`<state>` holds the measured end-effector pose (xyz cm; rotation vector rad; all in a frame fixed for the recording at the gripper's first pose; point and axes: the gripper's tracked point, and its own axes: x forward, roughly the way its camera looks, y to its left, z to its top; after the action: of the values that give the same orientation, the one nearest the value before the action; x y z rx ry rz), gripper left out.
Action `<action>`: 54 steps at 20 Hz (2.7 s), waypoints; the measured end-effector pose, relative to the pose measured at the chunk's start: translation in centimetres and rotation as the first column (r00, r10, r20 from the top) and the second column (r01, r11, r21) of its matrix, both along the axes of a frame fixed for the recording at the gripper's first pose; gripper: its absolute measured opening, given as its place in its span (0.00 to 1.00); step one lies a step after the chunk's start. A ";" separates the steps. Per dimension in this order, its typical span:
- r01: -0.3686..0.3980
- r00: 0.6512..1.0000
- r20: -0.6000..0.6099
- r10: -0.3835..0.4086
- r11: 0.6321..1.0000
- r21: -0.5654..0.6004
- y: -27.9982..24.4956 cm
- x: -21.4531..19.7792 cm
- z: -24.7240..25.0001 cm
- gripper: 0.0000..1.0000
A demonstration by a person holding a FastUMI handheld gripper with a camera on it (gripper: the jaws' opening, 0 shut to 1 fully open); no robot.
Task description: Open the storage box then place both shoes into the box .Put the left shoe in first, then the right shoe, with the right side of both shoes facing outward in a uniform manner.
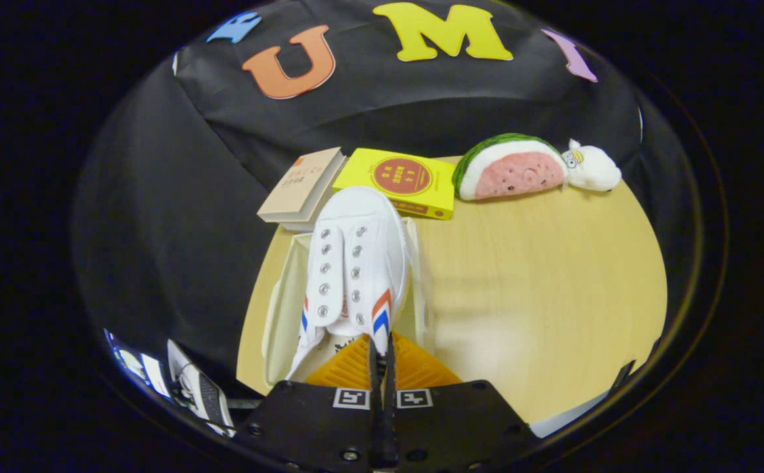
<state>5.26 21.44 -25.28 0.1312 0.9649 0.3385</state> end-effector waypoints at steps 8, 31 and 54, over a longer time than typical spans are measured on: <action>0.141 0.988 0.080 -0.133 0.984 -0.105 0.8 0.4 -4.3 0.00; 0.150 0.958 0.262 -0.117 0.982 -0.110 0.4 -2.5 3.1 0.91; 0.278 0.590 0.780 -0.208 0.959 0.045 -13.6 -4.2 28.5 0.96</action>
<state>1.04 7.86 3.23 0.0269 0.0666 0.0676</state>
